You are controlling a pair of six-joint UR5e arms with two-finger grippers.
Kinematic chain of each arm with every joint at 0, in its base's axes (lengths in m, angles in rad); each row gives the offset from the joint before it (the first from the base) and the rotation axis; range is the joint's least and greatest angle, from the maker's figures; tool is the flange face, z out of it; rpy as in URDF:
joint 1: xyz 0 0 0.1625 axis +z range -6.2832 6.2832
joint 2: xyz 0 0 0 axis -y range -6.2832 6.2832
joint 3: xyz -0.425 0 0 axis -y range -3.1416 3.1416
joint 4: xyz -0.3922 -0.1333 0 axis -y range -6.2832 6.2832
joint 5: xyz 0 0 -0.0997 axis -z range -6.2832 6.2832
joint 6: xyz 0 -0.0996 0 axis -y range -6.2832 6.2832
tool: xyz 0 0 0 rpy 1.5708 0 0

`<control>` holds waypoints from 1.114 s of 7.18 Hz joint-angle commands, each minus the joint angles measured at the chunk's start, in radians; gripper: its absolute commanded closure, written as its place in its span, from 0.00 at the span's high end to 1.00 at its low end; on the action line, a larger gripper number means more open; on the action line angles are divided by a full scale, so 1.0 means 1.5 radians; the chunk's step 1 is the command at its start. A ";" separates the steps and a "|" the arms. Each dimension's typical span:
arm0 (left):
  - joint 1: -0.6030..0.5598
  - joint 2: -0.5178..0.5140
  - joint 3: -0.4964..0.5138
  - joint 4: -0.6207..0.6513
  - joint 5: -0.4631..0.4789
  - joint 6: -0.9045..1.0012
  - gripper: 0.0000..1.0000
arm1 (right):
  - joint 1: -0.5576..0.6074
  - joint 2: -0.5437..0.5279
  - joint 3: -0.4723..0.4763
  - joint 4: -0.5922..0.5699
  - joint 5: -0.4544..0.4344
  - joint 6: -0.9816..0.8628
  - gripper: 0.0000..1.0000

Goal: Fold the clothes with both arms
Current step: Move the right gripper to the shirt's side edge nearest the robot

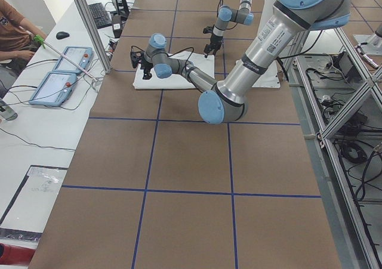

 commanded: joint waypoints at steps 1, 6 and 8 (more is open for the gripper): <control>0.000 0.002 0.000 0.000 0.001 0.000 0.69 | -0.001 0.002 -0.001 -0.001 0.000 0.000 0.49; 0.001 0.043 -0.041 0.000 0.001 0.000 0.71 | 0.013 0.021 0.004 -0.009 0.006 -0.002 0.00; 0.001 0.044 -0.046 0.000 0.001 -0.003 0.71 | 0.015 0.024 0.006 -0.032 0.006 -0.001 0.00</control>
